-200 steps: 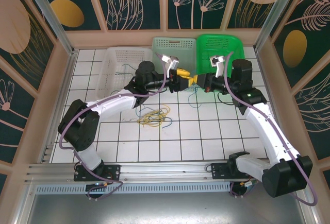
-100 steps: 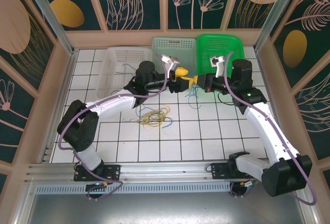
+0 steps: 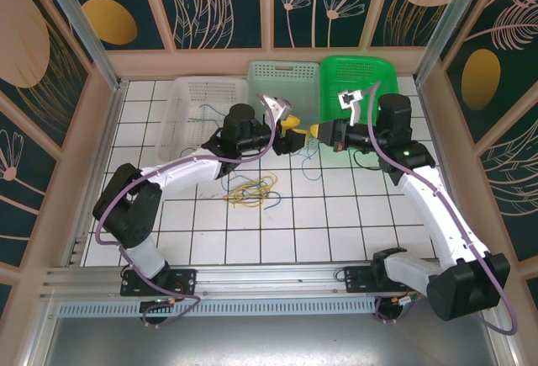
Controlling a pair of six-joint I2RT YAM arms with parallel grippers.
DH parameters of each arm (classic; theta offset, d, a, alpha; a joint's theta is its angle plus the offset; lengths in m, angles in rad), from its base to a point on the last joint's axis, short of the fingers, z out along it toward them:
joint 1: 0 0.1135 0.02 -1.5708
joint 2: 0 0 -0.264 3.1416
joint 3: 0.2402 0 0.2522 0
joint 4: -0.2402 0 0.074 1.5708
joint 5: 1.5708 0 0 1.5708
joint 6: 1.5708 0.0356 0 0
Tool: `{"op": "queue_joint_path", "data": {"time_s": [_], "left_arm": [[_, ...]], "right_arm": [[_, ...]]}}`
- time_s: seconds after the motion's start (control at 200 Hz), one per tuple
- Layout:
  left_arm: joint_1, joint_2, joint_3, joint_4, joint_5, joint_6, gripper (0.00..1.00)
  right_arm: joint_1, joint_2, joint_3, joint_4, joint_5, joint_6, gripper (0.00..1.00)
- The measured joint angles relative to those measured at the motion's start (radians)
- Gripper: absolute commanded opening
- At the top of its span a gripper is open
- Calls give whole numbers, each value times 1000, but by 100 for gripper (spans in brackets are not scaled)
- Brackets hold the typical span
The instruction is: Untangle the cables
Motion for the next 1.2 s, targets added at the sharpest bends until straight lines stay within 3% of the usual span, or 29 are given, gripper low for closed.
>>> {"op": "queue_joint_path", "data": {"time_s": [0.105,0.275,0.375,0.455,0.636,0.736,0.861,1.096,1.131,1.201], "left_arm": [[0,14,7,3,1,-3,56],[0,50,24,17,25,-22,25],[0,56,27,32,45,-39,13],[0,56,28,56,57,-50,15],[0,55,28,72,57,-58,52],[0,52,28,68,48,-56,53],[0,46,28,68,45,-56,43],[0,43,28,74,53,-58,0],[0,43,28,75,56,-56,0],[0,42,28,76,56,-55,0]], "right_arm": [[0,0,0,0,-8,1,0],[0,0,0,0,-17,1,0],[0,4,0,0,-21,4,0],[0,20,0,-2,-24,4,0],[0,59,1,-46,-17,4,0],[-1,60,3,-59,-11,4,0],[-8,60,5,-60,-4,9,0],[-12,60,5,-59,-1,34,0],[-12,59,5,-59,0,34,7],[-13,60,5,-60,2,42,31]]}}
